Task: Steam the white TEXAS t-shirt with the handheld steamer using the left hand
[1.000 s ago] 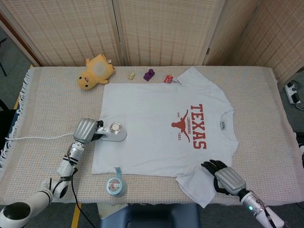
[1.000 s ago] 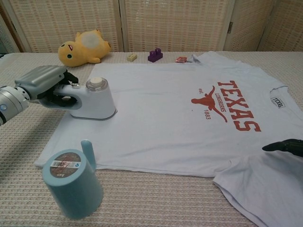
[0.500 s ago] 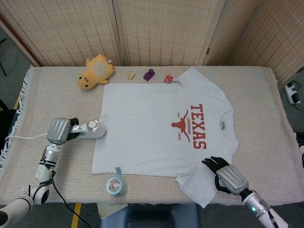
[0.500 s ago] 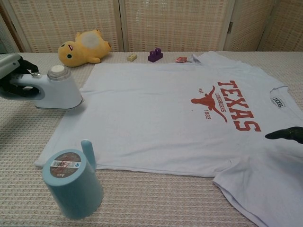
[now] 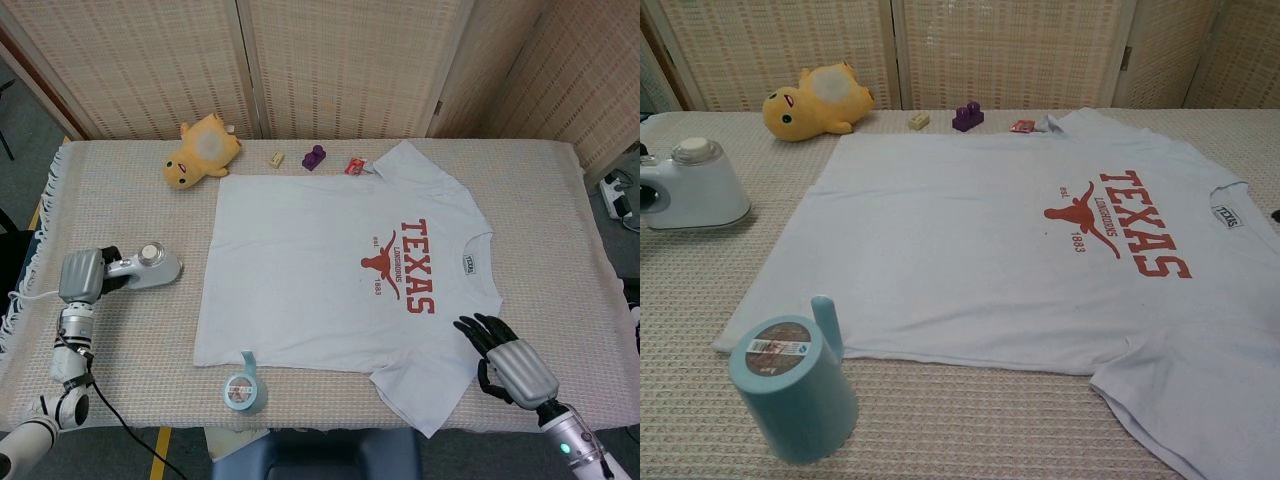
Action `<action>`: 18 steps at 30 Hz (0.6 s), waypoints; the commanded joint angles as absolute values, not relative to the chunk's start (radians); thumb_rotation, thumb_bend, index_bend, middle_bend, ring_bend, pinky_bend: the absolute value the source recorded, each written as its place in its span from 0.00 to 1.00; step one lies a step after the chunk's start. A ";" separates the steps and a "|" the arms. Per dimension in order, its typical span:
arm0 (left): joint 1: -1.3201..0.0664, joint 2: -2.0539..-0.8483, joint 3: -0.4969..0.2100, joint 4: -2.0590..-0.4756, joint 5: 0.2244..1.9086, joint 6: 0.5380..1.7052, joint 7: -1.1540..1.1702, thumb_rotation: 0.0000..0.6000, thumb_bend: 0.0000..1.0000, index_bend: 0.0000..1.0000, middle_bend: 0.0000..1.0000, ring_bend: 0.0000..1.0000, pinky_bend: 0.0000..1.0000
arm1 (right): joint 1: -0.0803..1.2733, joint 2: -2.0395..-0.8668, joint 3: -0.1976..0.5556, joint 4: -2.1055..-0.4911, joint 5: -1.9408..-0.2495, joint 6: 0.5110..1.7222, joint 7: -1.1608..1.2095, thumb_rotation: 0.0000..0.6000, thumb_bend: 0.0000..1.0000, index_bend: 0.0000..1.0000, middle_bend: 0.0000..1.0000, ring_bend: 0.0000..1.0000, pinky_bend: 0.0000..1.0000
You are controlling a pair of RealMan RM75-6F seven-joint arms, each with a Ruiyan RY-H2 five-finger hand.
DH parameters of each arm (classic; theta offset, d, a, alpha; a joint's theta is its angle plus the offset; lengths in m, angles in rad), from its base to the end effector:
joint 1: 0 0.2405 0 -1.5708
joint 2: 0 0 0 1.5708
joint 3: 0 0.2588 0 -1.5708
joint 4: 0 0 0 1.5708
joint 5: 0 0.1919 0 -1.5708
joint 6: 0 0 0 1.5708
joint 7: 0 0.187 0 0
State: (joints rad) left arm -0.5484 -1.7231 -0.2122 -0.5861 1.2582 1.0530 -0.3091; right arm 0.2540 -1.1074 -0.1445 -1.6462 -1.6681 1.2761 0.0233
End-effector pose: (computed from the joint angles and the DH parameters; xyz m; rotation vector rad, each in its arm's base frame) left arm -0.3396 0.4131 0.0815 -1.2920 -0.9515 -0.9036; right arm -0.2732 -0.2167 0.1010 1.8464 -1.0307 0.8356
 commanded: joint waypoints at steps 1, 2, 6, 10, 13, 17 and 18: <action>-0.540 -1.722 -0.213 -0.607 1.250 1.037 -0.295 1.00 0.28 0.50 0.57 0.44 0.67 | 0.253 -1.107 -0.142 -1.645 -1.668 1.275 0.024 0.74 0.85 0.00 0.06 0.00 0.07; -0.538 -1.717 -0.212 -0.621 1.249 1.032 -0.285 1.00 0.23 0.35 0.44 0.33 0.62 | 0.253 -1.107 -0.141 -1.645 -1.670 1.275 0.024 0.74 0.84 0.00 0.06 0.00 0.07; -0.529 -1.672 -0.210 -0.721 1.247 1.027 -0.231 1.00 0.08 0.00 0.05 0.01 0.23 | 0.250 -1.103 -0.136 -1.648 -1.675 1.281 0.024 0.74 0.80 0.00 0.06 0.00 0.07; -0.514 -1.602 -0.207 -0.852 1.238 1.025 -0.165 1.00 0.00 0.00 0.00 0.00 0.09 | 0.244 -1.094 -0.129 -1.650 -1.670 1.292 0.038 0.74 0.79 0.00 0.06 0.00 0.07; -0.494 -1.534 -0.207 -0.971 1.218 1.026 -0.105 1.00 0.00 0.00 0.00 0.00 0.07 | 0.239 -1.083 -0.123 -1.646 -1.663 1.300 0.050 0.74 0.77 0.00 0.06 0.00 0.07; -0.449 -1.434 -0.222 -1.146 1.161 1.061 -0.015 1.00 0.03 0.00 0.00 0.00 0.08 | 0.228 -1.061 -0.112 -1.648 -1.650 1.317 0.051 0.74 0.65 0.00 0.06 0.00 0.07; -0.437 -1.416 -0.226 -1.177 1.151 1.076 -0.007 1.00 0.05 0.00 0.02 0.00 0.09 | 0.226 -1.055 -0.109 -1.650 -1.644 1.320 0.050 0.74 0.60 0.00 0.06 0.00 0.07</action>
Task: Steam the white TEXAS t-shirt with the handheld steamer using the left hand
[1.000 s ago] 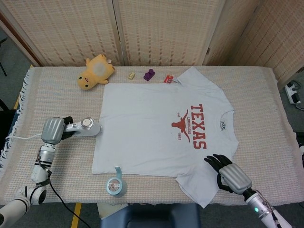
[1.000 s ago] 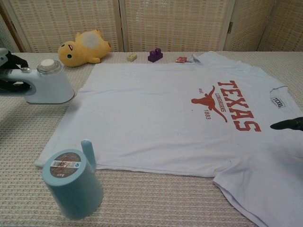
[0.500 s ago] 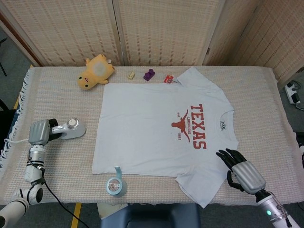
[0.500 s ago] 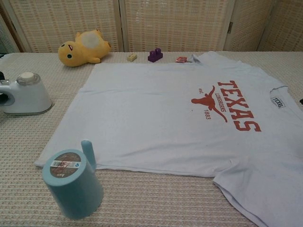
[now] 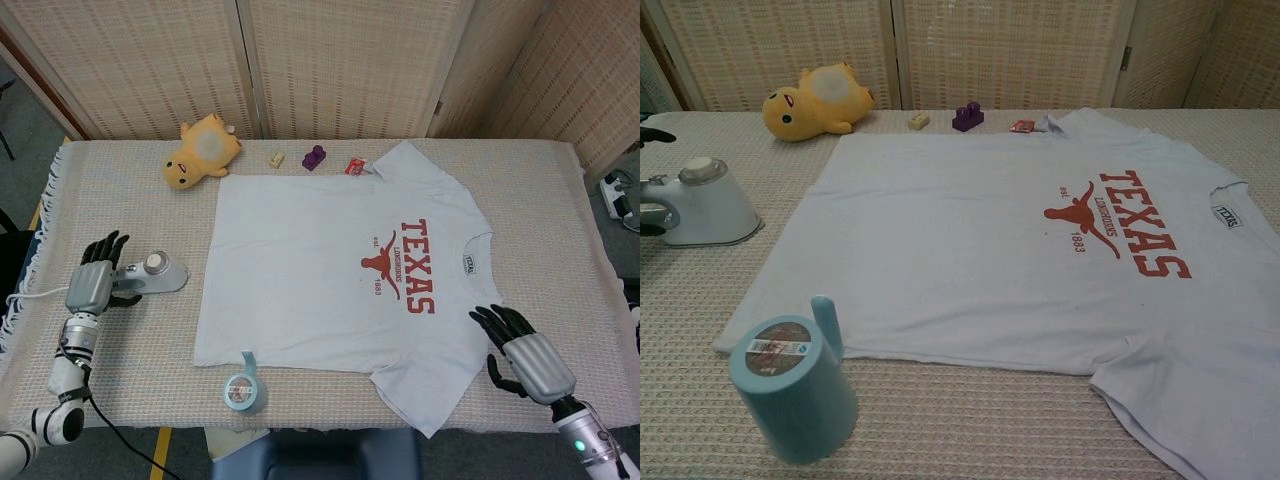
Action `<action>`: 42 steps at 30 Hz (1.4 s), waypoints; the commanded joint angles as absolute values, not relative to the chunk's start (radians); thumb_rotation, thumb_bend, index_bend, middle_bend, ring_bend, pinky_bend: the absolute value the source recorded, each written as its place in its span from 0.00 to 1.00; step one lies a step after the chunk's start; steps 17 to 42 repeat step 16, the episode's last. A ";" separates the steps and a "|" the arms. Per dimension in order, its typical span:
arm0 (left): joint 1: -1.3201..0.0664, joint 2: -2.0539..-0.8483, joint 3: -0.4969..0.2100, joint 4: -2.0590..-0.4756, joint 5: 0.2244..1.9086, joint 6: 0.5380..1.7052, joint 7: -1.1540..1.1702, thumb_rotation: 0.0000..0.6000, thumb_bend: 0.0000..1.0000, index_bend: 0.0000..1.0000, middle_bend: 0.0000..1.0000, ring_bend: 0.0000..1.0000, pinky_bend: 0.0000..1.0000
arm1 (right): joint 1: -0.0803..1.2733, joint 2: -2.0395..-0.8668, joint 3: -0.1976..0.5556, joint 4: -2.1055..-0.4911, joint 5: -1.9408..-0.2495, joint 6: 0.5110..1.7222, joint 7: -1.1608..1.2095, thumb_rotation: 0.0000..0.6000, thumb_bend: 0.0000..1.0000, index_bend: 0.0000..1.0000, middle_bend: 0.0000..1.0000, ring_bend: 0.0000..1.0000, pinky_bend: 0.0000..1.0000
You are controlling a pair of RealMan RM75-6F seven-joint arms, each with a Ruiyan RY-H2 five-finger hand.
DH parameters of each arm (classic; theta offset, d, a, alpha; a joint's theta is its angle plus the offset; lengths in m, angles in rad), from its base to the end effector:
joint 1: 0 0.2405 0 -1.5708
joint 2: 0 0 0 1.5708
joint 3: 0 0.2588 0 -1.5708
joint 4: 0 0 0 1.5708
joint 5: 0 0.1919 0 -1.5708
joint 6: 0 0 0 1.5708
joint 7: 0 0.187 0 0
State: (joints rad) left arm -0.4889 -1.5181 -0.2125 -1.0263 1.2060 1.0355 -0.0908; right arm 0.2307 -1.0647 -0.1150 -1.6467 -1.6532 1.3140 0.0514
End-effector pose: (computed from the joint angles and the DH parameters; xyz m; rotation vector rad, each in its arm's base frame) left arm -0.3206 0.3885 0.0853 -1.3779 -1.0242 -0.8553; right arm -0.2787 -0.2214 0.1254 1.7737 -1.0061 0.8516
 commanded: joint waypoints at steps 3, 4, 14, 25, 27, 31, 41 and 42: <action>-0.397 -1.372 -0.232 -1.244 1.145 1.140 -0.002 1.00 0.10 0.10 0.15 0.05 0.14 | 0.215 -1.039 -0.093 -1.661 -1.620 1.336 0.048 0.74 0.43 0.00 0.09 0.00 0.07; -0.384 -1.362 -0.233 -1.256 1.147 1.162 -0.006 1.00 0.10 0.14 0.19 0.08 0.15 | 0.212 -1.036 -0.088 -1.663 -1.612 1.342 0.047 0.74 0.31 0.00 0.10 0.00 0.07; -0.219 -1.254 -0.166 -1.397 1.238 1.412 0.019 1.00 0.11 0.23 0.27 0.15 0.19 | 0.160 -1.049 -0.034 -1.649 -1.582 1.450 -0.054 0.75 0.00 0.00 0.04 0.00 0.07; -0.191 -1.239 -0.147 -1.426 1.257 1.447 0.033 1.00 0.11 0.22 0.26 0.15 0.19 | 0.151 -1.051 -0.029 -1.649 -1.578 1.463 -0.073 0.78 0.00 0.00 0.03 0.00 0.07; -0.191 -1.239 -0.147 -1.426 1.257 1.447 0.033 1.00 0.11 0.22 0.26 0.15 0.19 | 0.151 -1.051 -0.029 -1.649 -1.578 1.463 -0.073 0.78 0.00 0.00 0.03 0.00 0.07; -0.191 -1.239 -0.147 -1.426 1.257 1.447 0.033 1.00 0.11 0.22 0.26 0.15 0.19 | 0.151 -1.051 -0.029 -1.649 -1.578 1.463 -0.073 0.78 0.00 0.00 0.03 0.00 0.07; -0.191 -1.239 -0.147 -1.426 1.257 1.447 0.033 1.00 0.11 0.22 0.26 0.15 0.19 | 0.151 -1.051 -0.029 -1.649 -1.578 1.463 -0.073 0.78 0.00 0.00 0.03 0.00 0.07; -0.191 -1.239 -0.147 -1.426 1.257 1.447 0.033 1.00 0.11 0.22 0.26 0.15 0.19 | 0.151 -1.051 -0.029 -1.649 -1.578 1.463 -0.073 0.78 0.00 0.00 0.03 0.00 0.07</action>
